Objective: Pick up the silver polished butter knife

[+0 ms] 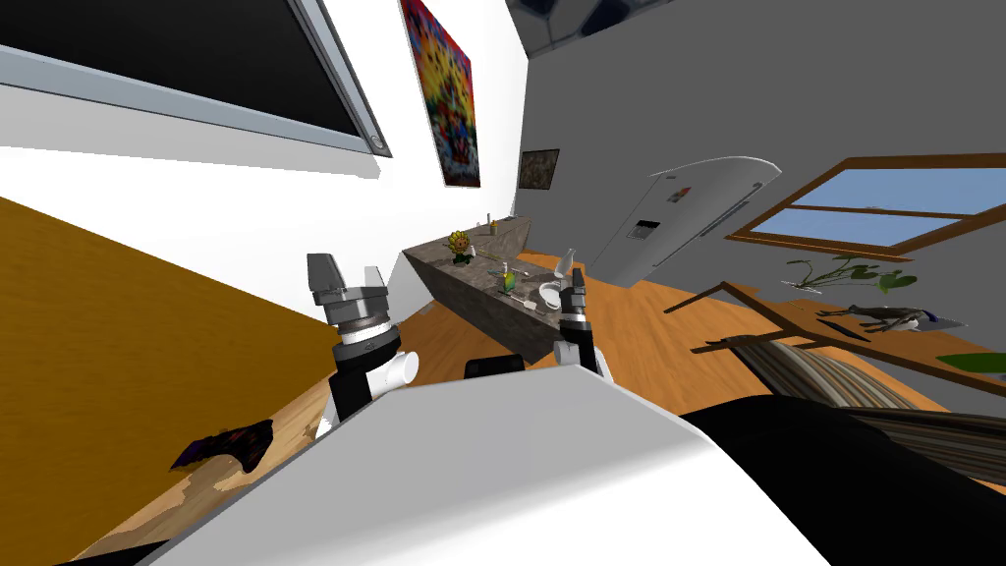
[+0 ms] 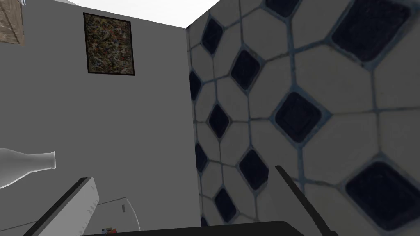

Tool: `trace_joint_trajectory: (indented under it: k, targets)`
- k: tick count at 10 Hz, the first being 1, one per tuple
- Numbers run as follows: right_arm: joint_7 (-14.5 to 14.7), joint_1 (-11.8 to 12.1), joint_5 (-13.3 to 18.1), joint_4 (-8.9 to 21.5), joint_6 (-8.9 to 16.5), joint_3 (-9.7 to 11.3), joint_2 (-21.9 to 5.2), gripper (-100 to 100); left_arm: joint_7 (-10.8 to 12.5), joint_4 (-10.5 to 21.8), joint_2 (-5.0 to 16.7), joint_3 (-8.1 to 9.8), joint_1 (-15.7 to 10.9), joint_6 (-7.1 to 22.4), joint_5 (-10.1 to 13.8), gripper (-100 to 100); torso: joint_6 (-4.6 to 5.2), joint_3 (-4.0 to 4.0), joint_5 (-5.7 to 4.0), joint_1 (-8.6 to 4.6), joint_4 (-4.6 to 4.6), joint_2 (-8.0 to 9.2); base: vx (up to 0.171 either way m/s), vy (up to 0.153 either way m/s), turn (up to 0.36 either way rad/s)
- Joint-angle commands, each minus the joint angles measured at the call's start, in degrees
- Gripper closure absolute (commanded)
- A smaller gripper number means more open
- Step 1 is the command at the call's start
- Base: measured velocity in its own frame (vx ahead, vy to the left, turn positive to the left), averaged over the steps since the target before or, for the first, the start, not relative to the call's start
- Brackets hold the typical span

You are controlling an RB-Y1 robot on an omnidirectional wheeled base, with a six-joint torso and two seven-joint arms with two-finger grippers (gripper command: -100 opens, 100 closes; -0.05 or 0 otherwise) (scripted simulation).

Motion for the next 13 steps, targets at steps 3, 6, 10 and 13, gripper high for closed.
trace_joint_trajectory:
  k: [3,6,10,13]
  targets:
    - [0.3,0.4,0.5,1.7,0.0,0.0,-6.2,-100,0.0,0.0,0.0,-0.01,0.0,0.0,0.0,0,0.0,0.05,0.04,0.2,0.02,0.09,-0.027,0.062,0.0]
    - [0.6,0.8,1.1,3.5,-0.1,0.2,-10.8,-100,0.0,0.0,0.0,-0.01,0.0,0.0,0.0,0,0.0,0.08,0.06,0.28,0.03,0.15,-0.033,0.087,0.01]
    - [1.0,1.5,1.9,5.8,-0.1,0.6,-16.4,-100,0.0,0.0,0.0,-0.01,0.0,0.0,0.0,0,0.0,0.01,0.07,0.3,0.0,0.02,-0.007,0.089,0.014]
    - [1.3,1.8,2.4,7.1,-0.2,0.8,-19.9,-100,0.0,0.0,0.0,-0.01,0.0,0.0,0.0,0,-0.01,0.01,0.08,0.35,0.01,0.02,-0.003,0.087,0.022]
